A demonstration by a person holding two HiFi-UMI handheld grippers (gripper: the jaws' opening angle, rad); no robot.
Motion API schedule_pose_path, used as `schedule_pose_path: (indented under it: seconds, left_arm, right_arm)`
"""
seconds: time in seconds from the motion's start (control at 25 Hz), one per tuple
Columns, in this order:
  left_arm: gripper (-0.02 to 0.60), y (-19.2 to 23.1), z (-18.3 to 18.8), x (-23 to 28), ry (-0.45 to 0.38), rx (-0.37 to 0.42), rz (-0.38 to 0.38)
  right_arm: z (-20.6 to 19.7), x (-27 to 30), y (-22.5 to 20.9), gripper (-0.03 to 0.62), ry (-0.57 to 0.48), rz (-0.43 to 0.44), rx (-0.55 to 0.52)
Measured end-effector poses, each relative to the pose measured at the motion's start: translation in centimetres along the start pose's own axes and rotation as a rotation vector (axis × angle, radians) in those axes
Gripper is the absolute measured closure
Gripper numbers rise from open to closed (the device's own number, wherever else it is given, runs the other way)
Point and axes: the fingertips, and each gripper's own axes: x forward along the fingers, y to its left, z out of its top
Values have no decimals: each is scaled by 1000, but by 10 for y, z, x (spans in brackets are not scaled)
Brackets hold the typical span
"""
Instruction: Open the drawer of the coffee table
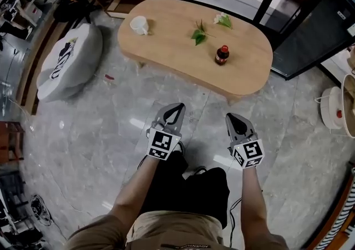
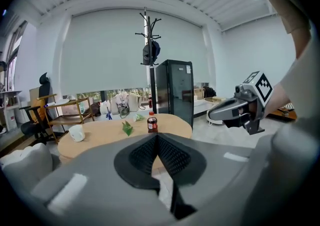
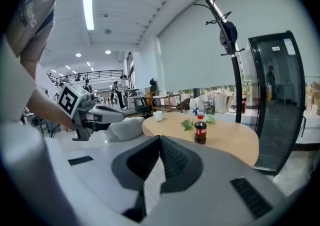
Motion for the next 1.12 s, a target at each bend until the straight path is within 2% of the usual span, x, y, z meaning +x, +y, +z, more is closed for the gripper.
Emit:
schedule_pose_path:
  seconds: [0.28,0.4,0.52,0.68,0.8,0.96,1.12]
  left_arm:
    - [588,11,-87,58,-81,-47,70]
    - [588,17,-120,90,-102,-39,95]
    - [588,28,-137,120,-153,-21,109]
    - [588,32,-152,136,-210,-70,125]
    - [588,38,-158,131,-242,-85,171]
    - [588,41,-184,126,-214,-166,202]
    - [588,40,-178,125,-252,-155,199]
  right_arm:
    - [-82,48,-18,595,-57,21,-35]
    - [-127,70,-30,595,-103,0,-54]
    - [-174,94,-46,595,-139,-39,-54]
    - [-217,117,-52,595,-173,-39,-96]
    - [-218,130,-53,595,-193,-40,-127]
    - [-200,138,-40,595,-200,-31,-157]
    - [-178,139,-42,595,-213,-54,-193]
